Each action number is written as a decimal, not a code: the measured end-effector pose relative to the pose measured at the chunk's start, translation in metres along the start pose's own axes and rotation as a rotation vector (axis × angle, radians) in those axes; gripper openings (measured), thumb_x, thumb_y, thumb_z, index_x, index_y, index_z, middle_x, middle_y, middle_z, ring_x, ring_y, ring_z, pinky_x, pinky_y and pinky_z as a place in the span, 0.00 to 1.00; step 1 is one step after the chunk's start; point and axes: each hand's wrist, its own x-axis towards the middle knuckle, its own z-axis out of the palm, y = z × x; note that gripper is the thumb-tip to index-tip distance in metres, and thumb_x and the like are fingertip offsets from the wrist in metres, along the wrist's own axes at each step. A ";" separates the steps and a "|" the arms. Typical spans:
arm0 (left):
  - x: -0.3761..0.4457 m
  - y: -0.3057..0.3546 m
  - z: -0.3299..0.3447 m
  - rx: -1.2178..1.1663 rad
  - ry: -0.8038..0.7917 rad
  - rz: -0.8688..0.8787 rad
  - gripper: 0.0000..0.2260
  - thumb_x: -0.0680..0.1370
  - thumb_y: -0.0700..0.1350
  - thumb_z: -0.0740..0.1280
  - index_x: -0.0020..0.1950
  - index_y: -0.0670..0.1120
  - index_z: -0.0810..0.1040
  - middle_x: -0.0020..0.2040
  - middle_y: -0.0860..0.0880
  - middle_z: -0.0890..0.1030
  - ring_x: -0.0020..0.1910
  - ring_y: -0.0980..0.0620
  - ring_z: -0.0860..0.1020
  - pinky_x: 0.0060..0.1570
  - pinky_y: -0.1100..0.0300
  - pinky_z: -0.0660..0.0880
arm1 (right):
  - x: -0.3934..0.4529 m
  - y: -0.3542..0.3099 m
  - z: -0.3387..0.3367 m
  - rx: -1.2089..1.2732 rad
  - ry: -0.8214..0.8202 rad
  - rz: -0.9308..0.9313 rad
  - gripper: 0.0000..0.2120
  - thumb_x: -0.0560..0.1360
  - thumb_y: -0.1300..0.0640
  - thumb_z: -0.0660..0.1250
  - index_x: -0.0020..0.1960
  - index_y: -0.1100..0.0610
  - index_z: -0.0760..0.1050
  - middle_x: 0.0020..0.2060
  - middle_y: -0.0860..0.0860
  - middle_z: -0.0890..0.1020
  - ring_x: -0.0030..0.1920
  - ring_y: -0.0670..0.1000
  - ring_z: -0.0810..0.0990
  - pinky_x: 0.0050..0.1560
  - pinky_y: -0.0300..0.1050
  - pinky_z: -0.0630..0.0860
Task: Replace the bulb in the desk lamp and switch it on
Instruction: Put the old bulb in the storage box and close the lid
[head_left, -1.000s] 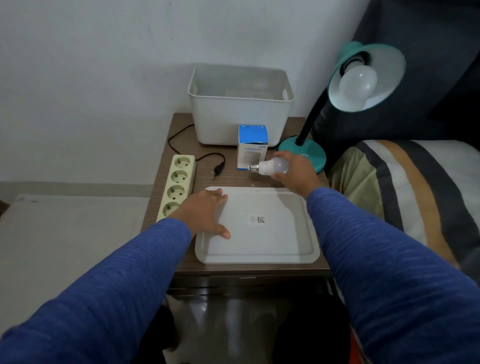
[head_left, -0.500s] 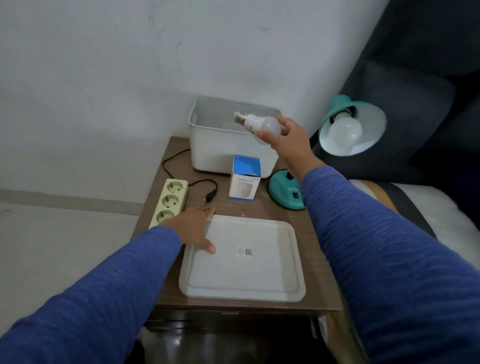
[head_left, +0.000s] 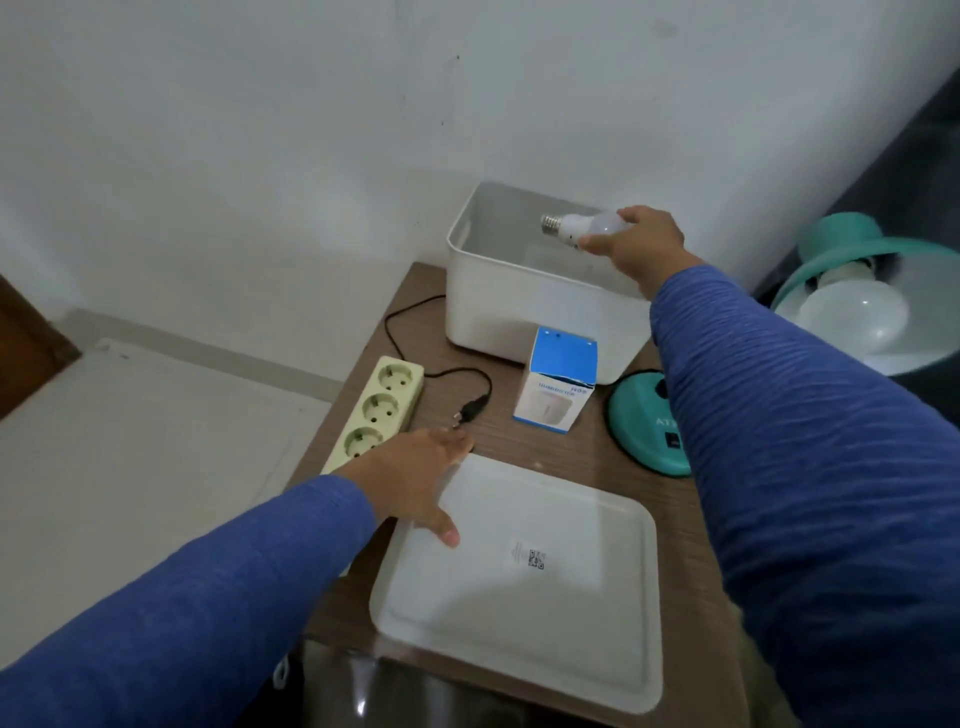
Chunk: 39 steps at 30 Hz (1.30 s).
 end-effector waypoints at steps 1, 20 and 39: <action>0.000 0.000 -0.001 0.000 0.002 0.000 0.51 0.66 0.60 0.74 0.78 0.46 0.46 0.79 0.50 0.49 0.78 0.51 0.49 0.75 0.57 0.49 | 0.003 0.001 0.002 -0.041 -0.019 0.006 0.30 0.70 0.51 0.73 0.69 0.58 0.70 0.65 0.55 0.75 0.64 0.54 0.74 0.66 0.45 0.72; -0.001 0.004 -0.004 0.021 -0.022 -0.011 0.51 0.66 0.59 0.74 0.78 0.46 0.45 0.79 0.49 0.49 0.78 0.50 0.49 0.75 0.56 0.49 | 0.022 0.011 0.015 -0.304 -0.110 0.074 0.33 0.72 0.51 0.72 0.70 0.65 0.66 0.67 0.59 0.74 0.66 0.57 0.73 0.65 0.46 0.70; -0.011 0.029 -0.010 -0.046 0.020 -0.084 0.43 0.67 0.59 0.74 0.73 0.43 0.59 0.71 0.42 0.65 0.68 0.44 0.67 0.65 0.51 0.68 | -0.106 0.019 -0.039 -0.659 -0.015 -0.241 0.23 0.75 0.55 0.64 0.70 0.56 0.68 0.67 0.59 0.69 0.66 0.59 0.71 0.66 0.50 0.67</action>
